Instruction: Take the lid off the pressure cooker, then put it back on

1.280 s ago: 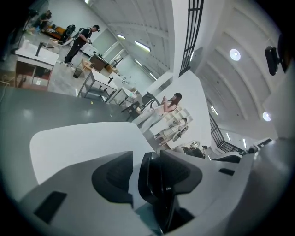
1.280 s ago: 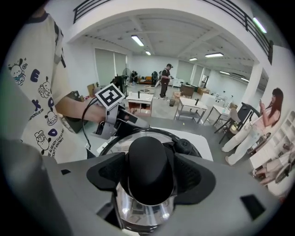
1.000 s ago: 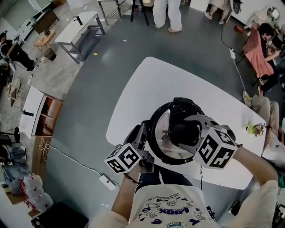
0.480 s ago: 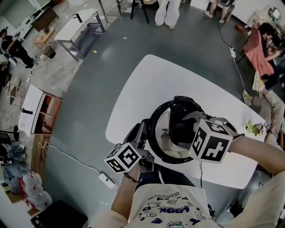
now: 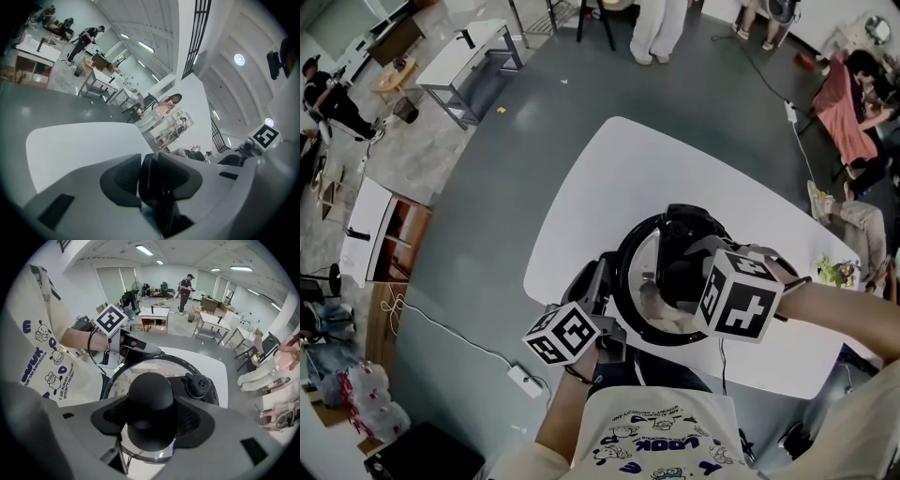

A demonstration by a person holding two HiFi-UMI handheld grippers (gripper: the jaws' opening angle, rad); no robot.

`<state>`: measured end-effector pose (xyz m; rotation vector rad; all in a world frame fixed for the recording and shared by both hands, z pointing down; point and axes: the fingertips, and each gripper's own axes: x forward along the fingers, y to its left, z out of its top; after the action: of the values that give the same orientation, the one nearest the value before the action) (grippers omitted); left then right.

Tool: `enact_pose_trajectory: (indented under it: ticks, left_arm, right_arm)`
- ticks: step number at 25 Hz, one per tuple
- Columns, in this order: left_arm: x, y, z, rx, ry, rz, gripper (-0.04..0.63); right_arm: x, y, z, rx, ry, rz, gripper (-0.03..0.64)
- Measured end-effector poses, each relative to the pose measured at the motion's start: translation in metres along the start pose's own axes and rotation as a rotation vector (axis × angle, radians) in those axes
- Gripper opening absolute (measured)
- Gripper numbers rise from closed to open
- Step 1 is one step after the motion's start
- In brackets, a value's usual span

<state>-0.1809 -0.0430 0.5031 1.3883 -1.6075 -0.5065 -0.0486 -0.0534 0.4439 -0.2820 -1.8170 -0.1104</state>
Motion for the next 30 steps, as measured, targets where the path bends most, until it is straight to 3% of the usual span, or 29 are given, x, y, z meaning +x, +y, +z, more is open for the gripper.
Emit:
enact_pose_trajectory:
  ticks: [8,15,30]
  left_arm:
    - [-0.006,0.004,-0.007,0.000,-0.007,0.006,0.126]
    - [-0.002,-0.002,-0.004,0.003,-0.008,0.006,0.126]
    - [-0.001,0.001,-0.002,0.011,-0.017,0.017,0.127]
  right_arm:
    - [0.004,0.007,-0.003,0.029,0.003,-0.013,0.298]
    - [-0.002,-0.002,-0.002,0.117,-0.014,-0.051,0.301]
    - [-0.002,-0.017,-0.005,0.551,-0.045,-0.153,0.301]
